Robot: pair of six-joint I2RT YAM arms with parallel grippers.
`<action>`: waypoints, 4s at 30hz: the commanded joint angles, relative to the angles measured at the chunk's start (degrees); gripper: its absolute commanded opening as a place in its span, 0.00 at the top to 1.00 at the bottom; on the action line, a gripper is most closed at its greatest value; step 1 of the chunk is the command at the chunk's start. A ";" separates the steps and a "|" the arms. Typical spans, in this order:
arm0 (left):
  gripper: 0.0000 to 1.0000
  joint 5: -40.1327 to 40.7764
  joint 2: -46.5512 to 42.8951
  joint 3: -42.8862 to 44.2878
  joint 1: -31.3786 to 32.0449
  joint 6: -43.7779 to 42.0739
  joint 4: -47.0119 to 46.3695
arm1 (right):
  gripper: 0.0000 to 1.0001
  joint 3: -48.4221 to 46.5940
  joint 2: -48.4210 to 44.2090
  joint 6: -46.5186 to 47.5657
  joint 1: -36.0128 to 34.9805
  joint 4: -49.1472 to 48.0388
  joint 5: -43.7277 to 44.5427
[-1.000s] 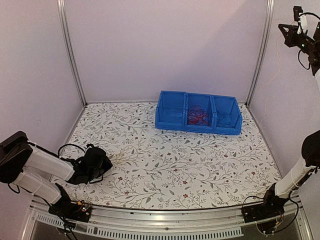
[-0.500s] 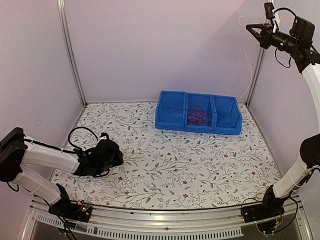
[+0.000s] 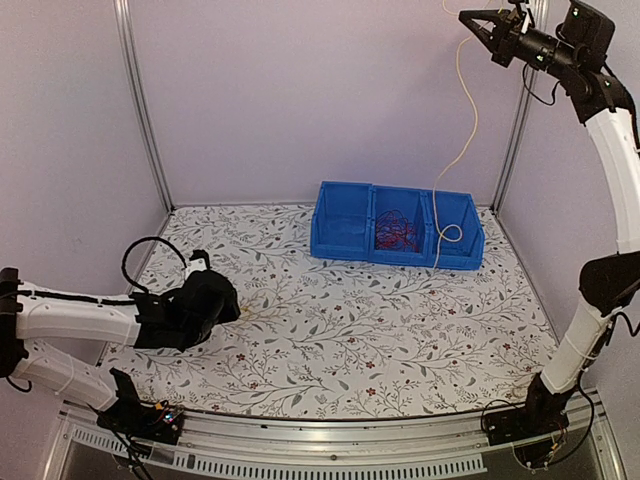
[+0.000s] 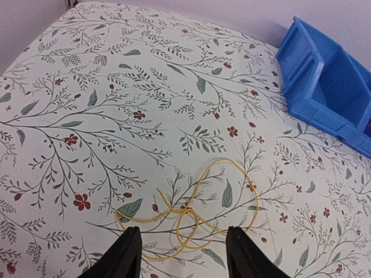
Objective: Untangle the cables
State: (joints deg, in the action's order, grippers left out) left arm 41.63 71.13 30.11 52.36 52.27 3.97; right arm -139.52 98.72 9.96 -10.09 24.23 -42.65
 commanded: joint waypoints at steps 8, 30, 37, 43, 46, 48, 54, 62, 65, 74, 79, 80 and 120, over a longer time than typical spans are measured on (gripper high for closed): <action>0.49 -9.85 -5.15 -6.08 1.93 -19.92 -24.65 | 1.00 -3.54 7.75 5.25 -9.48 -1.00 4.64; 0.35 -25.63 10.12 6.27 -0.07 -30.90 -33.84 | 0.78 55.01 2.48 11.70 -18.71 0.02 -4.25; 0.36 -39.19 22.26 15.00 -4.83 -20.72 -31.09 | 0.44 51.11 7.80 16.40 -19.18 11.31 2.06; 0.37 -47.52 31.04 21.19 -4.99 -17.83 -31.77 | 0.40 57.13 -0.13 18.14 -17.38 12.20 5.64; 0.37 -51.21 35.31 25.26 -4.89 -16.94 -29.85 | 0.40 61.69 -3.96 18.11 -13.79 10.20 5.91; 0.39 -50.61 38.09 28.59 -4.90 -15.65 -25.03 | 0.40 66.56 -7.31 17.26 -10.47 7.20 5.18; 0.45 -44.89 42.14 33.38 -5.11 -9.05 -17.17 | 0.39 78.67 -14.40 14.30 -1.40 -1.95 0.44; 0.51 -47.86 50.86 44.69 -5.24 -9.58 -10.69 | 0.39 86.04 -19.37 13.89 3.88 -7.96 -0.81; 0.51 -47.06 54.75 50.31 -5.10 -9.48 -4.96 | 0.39 85.99 -19.02 13.40 4.63 -8.11 -1.73; 0.75 -45.33 61.64 61.85 -4.54 -9.87 8.06 | 0.39 86.35 -18.26 13.73 4.90 -8.62 -2.00; 1.00 -48.02 61.20 61.79 -4.47 -10.96 5.48 | 0.39 86.18 -17.62 13.78 4.91 -8.74 -2.01; 1.00 -47.56 59.62 60.99 -4.46 -11.23 4.65 | 0.39 86.11 -17.53 13.77 4.94 -8.73 -1.93; 0.63 -37.56 71.99 101.05 -17.60 -39.83 0.47 | 0.39 86.17 -15.66 14.65 5.07 -8.94 1.19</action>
State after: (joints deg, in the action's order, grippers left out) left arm 6.68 145.80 130.26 34.96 13.93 5.87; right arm -53.58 82.06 24.23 -5.43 16.19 -42.06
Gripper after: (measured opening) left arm 0.301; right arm 0.610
